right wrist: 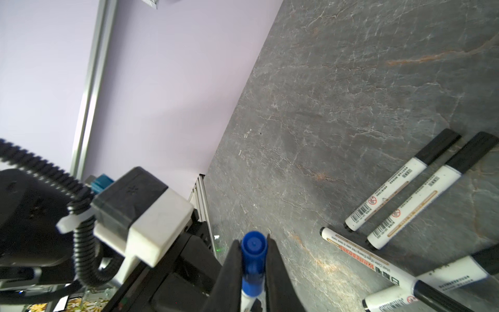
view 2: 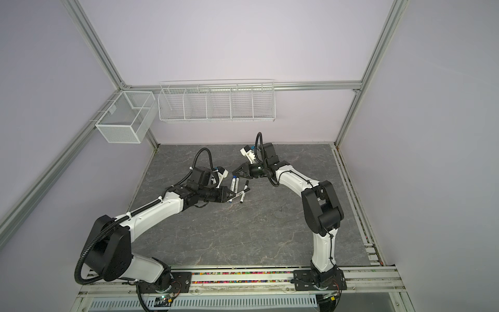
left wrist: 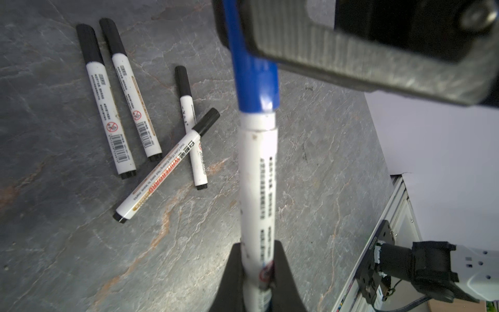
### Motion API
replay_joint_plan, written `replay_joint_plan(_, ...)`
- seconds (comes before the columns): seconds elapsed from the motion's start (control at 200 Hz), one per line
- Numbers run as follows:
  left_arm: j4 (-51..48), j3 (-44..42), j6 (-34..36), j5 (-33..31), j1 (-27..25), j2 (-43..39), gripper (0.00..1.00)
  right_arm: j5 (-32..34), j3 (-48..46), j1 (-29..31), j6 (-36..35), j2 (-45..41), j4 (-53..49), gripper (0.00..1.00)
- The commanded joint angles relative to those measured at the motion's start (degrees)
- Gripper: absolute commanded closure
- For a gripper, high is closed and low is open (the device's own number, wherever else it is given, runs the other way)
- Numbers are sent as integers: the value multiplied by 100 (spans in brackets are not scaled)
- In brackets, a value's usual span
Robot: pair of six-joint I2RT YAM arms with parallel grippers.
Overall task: Insert the pens into the pen caps
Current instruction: 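Lower the blue cap onto the marker tip with the right gripper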
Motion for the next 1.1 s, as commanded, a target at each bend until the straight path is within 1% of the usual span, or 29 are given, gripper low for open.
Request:
replay_joint_plan(0.0, 858, 196, -193, -472, 203, -161, 100, -627, -299, -67, 353, -212, 98, 84)
replay_joint_plan(0.14, 981, 172, -228, -625, 200, -162, 100, -1074, -327, -70, 308, -237, 63, 84)
replay_joint_plan(0.37, 1232, 66, -187, -957, 195, -308, 100, -1427, -559, -57, 22, -422, -254, 84)
replay_joint_plan(0.51, 1283, 26, 23, -1031, 174, -411, 100, -1486, -545, -56, -298, -494, -634, 84)
replay_joint_plan(0.605, 1292, -45, 252, -1147, 96, -494, 100, -1535, -498, -35, -321, -494, -675, 84)
replay_joint_plan(0.765, 1476, -342, 772, -1693, -147, -718, 100, -1662, -394, 20, -456, -528, -849, 84)
replay_joint_plan(0.855, 1688, -536, 765, -1918, -159, -831, 100, -1739, -381, 27, -570, -580, -945, 84)
replay_joint_plan(0.985, 2253, -887, 761, -1981, -167, -956, 100, -1717, -401, 57, -783, -675, -1178, 84)
replay_joint_plan(1.095, 2278, -895, 783, -1974, -165, -942, 100, -1553, -384, 110, -965, -777, -1379, 84)
